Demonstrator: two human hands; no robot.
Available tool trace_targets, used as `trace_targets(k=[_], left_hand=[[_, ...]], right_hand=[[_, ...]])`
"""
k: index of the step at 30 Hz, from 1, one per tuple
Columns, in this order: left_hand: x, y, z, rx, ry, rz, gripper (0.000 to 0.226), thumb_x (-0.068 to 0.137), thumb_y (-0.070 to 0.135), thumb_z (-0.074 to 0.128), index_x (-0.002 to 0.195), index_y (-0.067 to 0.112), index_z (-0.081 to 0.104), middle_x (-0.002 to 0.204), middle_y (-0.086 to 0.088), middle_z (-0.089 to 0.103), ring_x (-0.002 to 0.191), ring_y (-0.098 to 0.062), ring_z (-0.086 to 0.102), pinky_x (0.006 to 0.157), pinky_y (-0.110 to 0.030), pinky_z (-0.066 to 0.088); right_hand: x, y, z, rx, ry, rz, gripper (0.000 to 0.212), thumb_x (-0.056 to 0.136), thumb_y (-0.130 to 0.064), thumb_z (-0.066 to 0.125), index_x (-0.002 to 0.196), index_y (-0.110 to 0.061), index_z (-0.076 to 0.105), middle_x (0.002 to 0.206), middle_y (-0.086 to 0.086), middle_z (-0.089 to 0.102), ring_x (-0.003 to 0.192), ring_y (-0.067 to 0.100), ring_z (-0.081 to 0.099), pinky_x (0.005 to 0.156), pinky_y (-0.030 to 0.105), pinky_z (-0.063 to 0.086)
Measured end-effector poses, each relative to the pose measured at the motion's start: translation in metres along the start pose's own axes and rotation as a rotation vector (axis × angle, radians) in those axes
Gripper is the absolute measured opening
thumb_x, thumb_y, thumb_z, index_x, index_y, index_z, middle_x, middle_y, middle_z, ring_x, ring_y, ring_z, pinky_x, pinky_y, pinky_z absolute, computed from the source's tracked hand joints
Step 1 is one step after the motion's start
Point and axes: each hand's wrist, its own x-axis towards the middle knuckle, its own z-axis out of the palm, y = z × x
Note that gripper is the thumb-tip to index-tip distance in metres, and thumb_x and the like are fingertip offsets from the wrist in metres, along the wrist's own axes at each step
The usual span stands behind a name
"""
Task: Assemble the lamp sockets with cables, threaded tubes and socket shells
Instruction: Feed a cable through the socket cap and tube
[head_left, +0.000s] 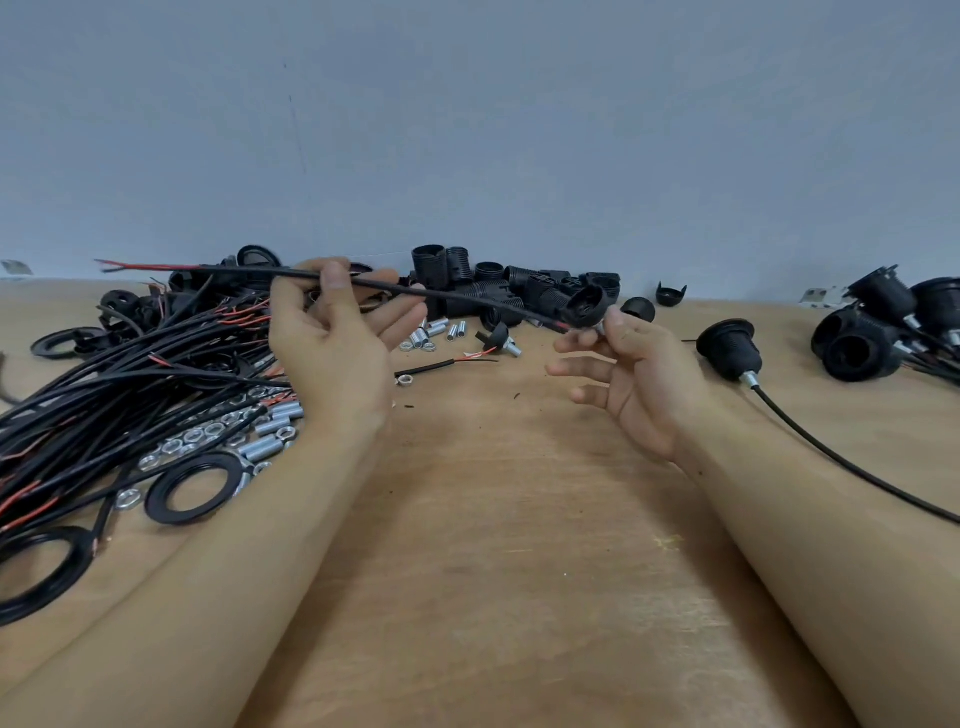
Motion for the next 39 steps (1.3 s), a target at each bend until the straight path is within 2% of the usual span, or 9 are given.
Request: trace_targets(k=[3, 8, 11, 12, 14, 19, 28, 33, 39], left_hand=[[0.0032, 0.0049, -0.0014, -0.085, 0.021, 0.004, 0.012, 0.107, 0.019, 0.041, 0.097, 0.016, 0.047, 0.076, -0.002, 0.073, 0.07, -0.033, 0.074, 0.063, -0.032, 0.06], [0.0004, 0.0046, -0.0018, 0.001, 0.001, 0.091, 0.015, 0.107, 0.017, 0.037, 0.096, 0.018, 0.046, 0.085, -0.01, 0.071, 0.069, -0.031, 0.074, 0.065, -0.032, 0.06], [0.0007, 0.0047, -0.002, 0.063, -0.019, 0.13, 0.014, 0.107, 0.016, 0.038, 0.096, 0.019, 0.046, 0.099, -0.017, 0.066, 0.067, -0.029, 0.074, 0.064, -0.03, 0.06], [0.0002, 0.0046, -0.0019, 0.086, -0.032, 0.149, 0.014, 0.107, 0.016, 0.038, 0.096, 0.019, 0.046, 0.097, -0.014, 0.067, 0.066, -0.027, 0.074, 0.064, -0.03, 0.06], [-0.0015, 0.0038, -0.0016, 0.117, -0.065, 0.185, 0.015, 0.107, 0.014, 0.037, 0.096, 0.019, 0.046, 0.087, -0.006, 0.069, 0.066, -0.026, 0.073, 0.062, -0.03, 0.059], [-0.0039, 0.0035, -0.0012, 0.163, -0.089, 0.241, 0.016, 0.107, 0.014, 0.037, 0.097, 0.021, 0.047, 0.079, 0.004, 0.07, 0.066, -0.027, 0.073, 0.062, -0.031, 0.059], [-0.004, 0.0066, -0.0002, 0.176, -0.071, 0.287, 0.014, 0.106, 0.015, 0.036, 0.099, 0.021, 0.046, 0.086, -0.007, 0.067, 0.068, -0.028, 0.073, 0.063, -0.034, 0.059], [-0.0044, 0.0075, 0.0005, 0.17, -0.049, 0.327, 0.013, 0.106, 0.015, 0.036, 0.099, 0.021, 0.046, 0.084, -0.007, 0.067, 0.066, -0.027, 0.072, 0.062, -0.032, 0.058], [-0.0035, 0.0086, 0.0, 0.17, -0.046, 0.336, 0.013, 0.106, 0.015, 0.036, 0.099, 0.021, 0.046, 0.084, -0.007, 0.067, 0.065, -0.025, 0.072, 0.062, -0.03, 0.058]], right_hand=[[0.0009, 0.0014, -0.0018, -0.057, -0.026, 0.01, 0.031, 0.105, -0.023, 0.041, 0.081, -0.009, 0.056, 0.072, 0.005, 0.064, 0.062, 0.021, 0.066, 0.044, 0.026, 0.048], [0.0008, 0.0037, -0.004, -0.099, -0.145, 0.045, 0.023, 0.1, -0.02, 0.045, 0.085, -0.008, 0.057, 0.071, 0.004, 0.059, 0.058, 0.017, 0.059, 0.045, 0.024, 0.045], [0.0008, 0.0054, -0.0032, -0.09, -0.188, 0.056, 0.022, 0.092, -0.024, 0.052, 0.076, -0.011, 0.061, 0.07, 0.005, 0.059, 0.058, 0.017, 0.058, 0.044, 0.024, 0.044], [0.0007, 0.0055, -0.0034, -0.085, -0.196, 0.059, 0.021, 0.087, -0.026, 0.054, 0.073, -0.013, 0.061, 0.07, 0.005, 0.059, 0.058, 0.017, 0.057, 0.044, 0.024, 0.044], [0.0009, 0.0057, -0.0038, -0.078, -0.199, 0.056, 0.02, 0.084, -0.028, 0.055, 0.071, -0.013, 0.061, 0.069, 0.005, 0.059, 0.057, 0.017, 0.057, 0.043, 0.024, 0.044], [0.0024, 0.0077, -0.0054, -0.076, -0.194, 0.049, 0.019, 0.086, -0.027, 0.053, 0.079, -0.009, 0.056, 0.068, 0.004, 0.058, 0.056, 0.016, 0.055, 0.043, 0.023, 0.043], [0.0036, 0.0084, -0.0064, -0.096, -0.209, 0.048, 0.022, 0.083, -0.031, 0.056, 0.074, -0.01, 0.059, 0.068, 0.004, 0.058, 0.057, 0.016, 0.055, 0.044, 0.023, 0.042], [0.0049, 0.0086, -0.0066, -0.116, -0.203, 0.056, 0.026, 0.094, -0.026, 0.049, 0.076, -0.009, 0.058, 0.068, 0.004, 0.058, 0.058, 0.016, 0.054, 0.044, 0.023, 0.041], [0.0037, 0.0084, -0.0048, -0.119, -0.207, 0.062, 0.024, 0.083, -0.031, 0.055, 0.069, -0.012, 0.062, 0.068, 0.005, 0.058, 0.057, 0.017, 0.054, 0.043, 0.024, 0.041]])
